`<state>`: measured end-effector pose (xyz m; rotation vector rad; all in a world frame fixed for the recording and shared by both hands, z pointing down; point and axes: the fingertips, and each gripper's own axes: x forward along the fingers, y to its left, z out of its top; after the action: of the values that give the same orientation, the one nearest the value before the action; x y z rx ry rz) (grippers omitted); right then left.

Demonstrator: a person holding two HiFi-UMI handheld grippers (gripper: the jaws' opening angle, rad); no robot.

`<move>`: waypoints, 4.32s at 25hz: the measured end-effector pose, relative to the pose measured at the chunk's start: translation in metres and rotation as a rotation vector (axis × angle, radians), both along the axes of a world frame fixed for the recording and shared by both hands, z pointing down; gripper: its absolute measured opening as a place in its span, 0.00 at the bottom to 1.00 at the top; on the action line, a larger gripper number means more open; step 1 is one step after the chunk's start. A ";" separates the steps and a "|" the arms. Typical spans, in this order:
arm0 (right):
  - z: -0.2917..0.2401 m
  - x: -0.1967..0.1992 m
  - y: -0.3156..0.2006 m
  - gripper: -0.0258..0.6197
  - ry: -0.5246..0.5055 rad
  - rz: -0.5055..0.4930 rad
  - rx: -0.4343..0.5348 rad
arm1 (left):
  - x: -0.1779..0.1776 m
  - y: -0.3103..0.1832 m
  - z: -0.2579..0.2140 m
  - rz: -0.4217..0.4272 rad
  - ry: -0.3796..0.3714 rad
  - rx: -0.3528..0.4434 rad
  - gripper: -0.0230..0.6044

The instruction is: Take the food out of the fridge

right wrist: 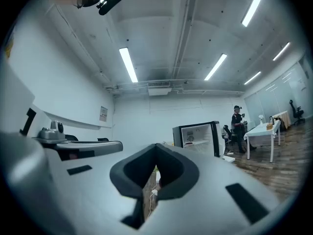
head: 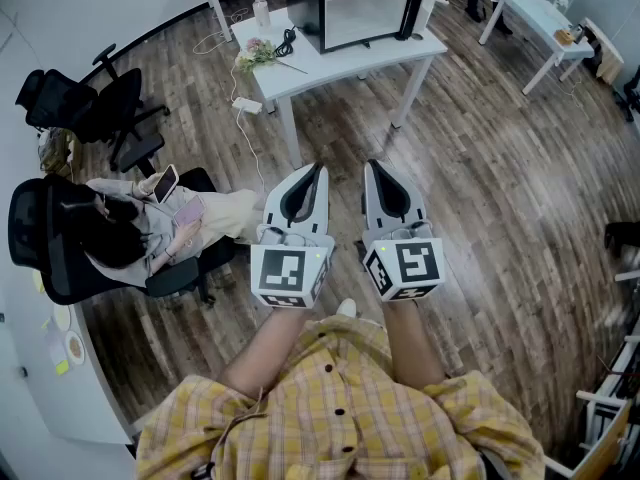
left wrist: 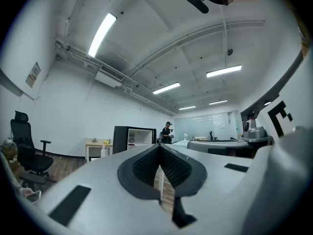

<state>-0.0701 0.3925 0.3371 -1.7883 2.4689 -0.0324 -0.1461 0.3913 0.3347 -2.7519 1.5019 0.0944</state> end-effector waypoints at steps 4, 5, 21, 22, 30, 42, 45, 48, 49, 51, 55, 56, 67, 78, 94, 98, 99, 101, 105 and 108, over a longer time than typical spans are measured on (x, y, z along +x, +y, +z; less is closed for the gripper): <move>0.003 0.014 0.006 0.05 -0.001 -0.016 -0.002 | 0.015 0.006 0.002 -0.016 -0.001 0.007 0.05; 0.003 0.018 0.007 0.05 -0.004 -0.021 -0.001 | 0.019 0.007 0.003 -0.022 -0.002 0.007 0.05; 0.038 0.047 -0.012 0.05 -0.005 -0.074 -0.057 | 0.057 -0.009 0.043 -0.045 -0.027 -0.055 0.05; 0.040 0.052 -0.019 0.05 0.001 -0.064 -0.059 | 0.061 -0.017 0.045 -0.040 -0.024 -0.053 0.05; 0.037 0.079 -0.113 0.05 0.025 -0.009 -0.053 | 0.088 -0.112 0.042 -0.024 -0.027 -0.033 0.05; 0.020 0.086 -0.273 0.05 0.043 0.025 -0.062 | 0.103 -0.278 0.020 0.024 -0.035 -0.025 0.05; 0.017 0.088 -0.308 0.05 0.030 0.037 -0.069 | 0.100 -0.311 0.016 0.030 -0.034 -0.018 0.05; 0.020 0.085 -0.334 0.05 0.019 0.042 -0.087 | 0.095 -0.335 0.017 0.028 -0.038 -0.022 0.05; 0.022 0.085 -0.340 0.05 0.021 0.046 -0.093 | 0.095 -0.342 0.018 0.029 -0.038 -0.026 0.05; 0.026 0.086 -0.353 0.05 0.025 0.056 -0.108 | 0.096 -0.355 0.022 0.034 -0.039 -0.039 0.05; 0.032 0.089 -0.375 0.05 0.032 0.062 -0.130 | 0.098 -0.380 0.033 0.036 -0.038 -0.069 0.05; 0.033 0.089 -0.380 0.05 0.032 0.059 -0.134 | 0.099 -0.386 0.034 0.036 -0.037 -0.073 0.05; 0.037 0.108 -0.471 0.05 0.055 0.006 -0.134 | 0.126 -0.471 0.037 -0.008 -0.025 -0.066 0.05; 0.044 0.130 -0.549 0.05 0.040 -0.043 -0.151 | 0.147 -0.542 0.047 -0.072 -0.045 -0.085 0.05; 0.083 0.144 -0.641 0.12 -0.145 -0.150 -0.295 | 0.164 -0.608 0.066 -0.147 -0.085 -0.114 0.05; 0.092 0.150 -0.664 0.20 -0.439 -0.213 -0.377 | 0.164 -0.620 0.071 -0.167 -0.095 -0.134 0.05; 0.094 0.151 -0.670 0.20 -0.525 -0.227 -0.390 | 0.163 -0.622 0.073 -0.175 -0.097 -0.142 0.05; 0.098 0.154 -0.681 0.21 -0.707 -0.248 -0.425 | 0.159 -0.625 0.077 -0.190 -0.099 -0.154 0.05; 0.121 0.156 -0.698 0.33 -0.935 -0.234 -0.527 | 0.152 -0.631 0.083 -0.213 -0.107 -0.173 0.05; 0.141 0.157 -0.705 0.33 -1.035 -0.203 -0.600 | 0.148 -0.633 0.090 -0.230 -0.115 -0.192 0.05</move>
<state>0.0868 -0.3123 0.4784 -1.1138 1.8772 -1.4207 0.0017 -0.2414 0.4244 -2.6405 1.8691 -0.2167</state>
